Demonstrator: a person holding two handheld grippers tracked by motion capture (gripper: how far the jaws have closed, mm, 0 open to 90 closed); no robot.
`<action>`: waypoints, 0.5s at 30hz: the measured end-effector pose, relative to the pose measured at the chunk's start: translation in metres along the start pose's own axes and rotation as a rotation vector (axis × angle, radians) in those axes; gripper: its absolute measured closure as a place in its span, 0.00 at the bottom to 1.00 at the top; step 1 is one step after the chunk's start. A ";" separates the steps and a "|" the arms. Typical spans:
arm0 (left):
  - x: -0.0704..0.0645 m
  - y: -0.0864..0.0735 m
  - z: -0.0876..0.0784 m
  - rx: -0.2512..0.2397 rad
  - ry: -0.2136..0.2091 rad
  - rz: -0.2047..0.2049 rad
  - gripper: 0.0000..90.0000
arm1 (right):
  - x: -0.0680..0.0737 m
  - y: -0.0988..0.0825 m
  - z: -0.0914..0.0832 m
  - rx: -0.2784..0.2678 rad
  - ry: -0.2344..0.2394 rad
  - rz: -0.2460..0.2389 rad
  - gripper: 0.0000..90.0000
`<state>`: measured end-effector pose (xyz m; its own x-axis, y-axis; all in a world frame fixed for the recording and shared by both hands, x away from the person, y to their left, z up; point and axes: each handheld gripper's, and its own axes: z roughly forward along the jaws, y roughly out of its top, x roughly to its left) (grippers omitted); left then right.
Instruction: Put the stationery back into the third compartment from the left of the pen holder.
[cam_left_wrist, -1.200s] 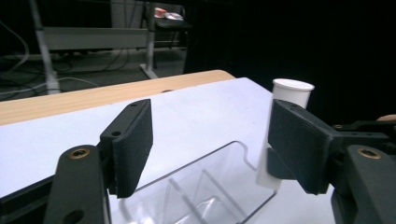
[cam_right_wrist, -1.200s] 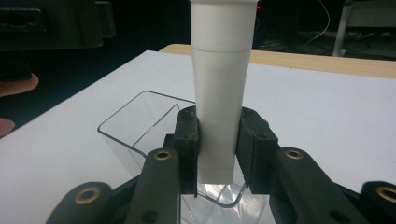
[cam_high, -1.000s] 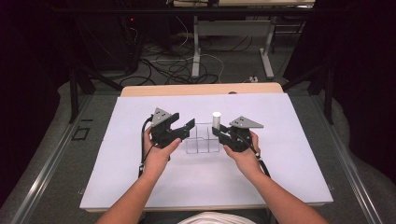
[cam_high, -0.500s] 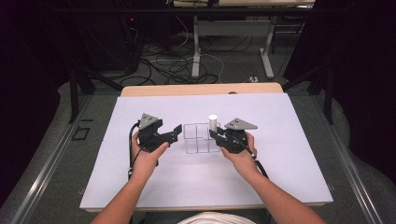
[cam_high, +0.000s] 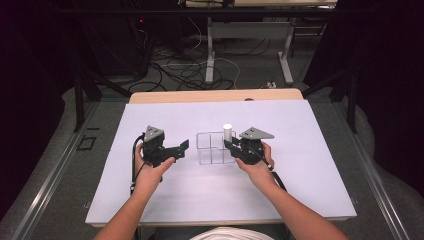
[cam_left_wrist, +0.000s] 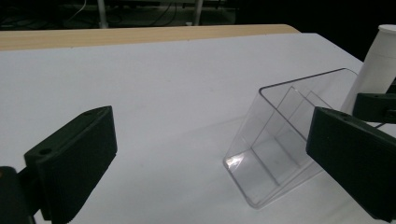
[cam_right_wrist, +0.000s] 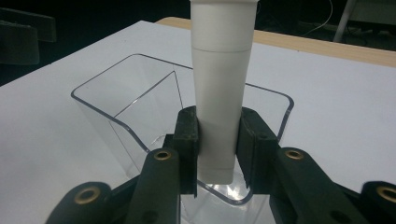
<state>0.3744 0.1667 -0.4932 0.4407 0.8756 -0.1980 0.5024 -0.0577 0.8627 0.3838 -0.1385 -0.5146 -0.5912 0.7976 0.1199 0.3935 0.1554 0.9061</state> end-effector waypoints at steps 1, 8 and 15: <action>0.003 0.000 -0.001 0.002 0.005 -0.001 0.01 | 0.000 0.000 0.000 0.000 0.002 0.001 0.79; 0.016 -0.003 -0.004 -0.012 0.037 -0.051 0.01 | -0.001 -0.001 0.002 0.021 -0.002 0.014 0.79; 0.019 -0.004 -0.005 -0.009 0.046 -0.046 0.01 | -0.002 -0.001 0.000 0.004 0.000 0.036 0.74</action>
<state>0.3774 0.1858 -0.4982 0.3821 0.8984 -0.2165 0.5143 -0.0121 0.8575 0.3846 -0.1397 -0.5161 -0.5768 0.8026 0.1522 0.4172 0.1292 0.8996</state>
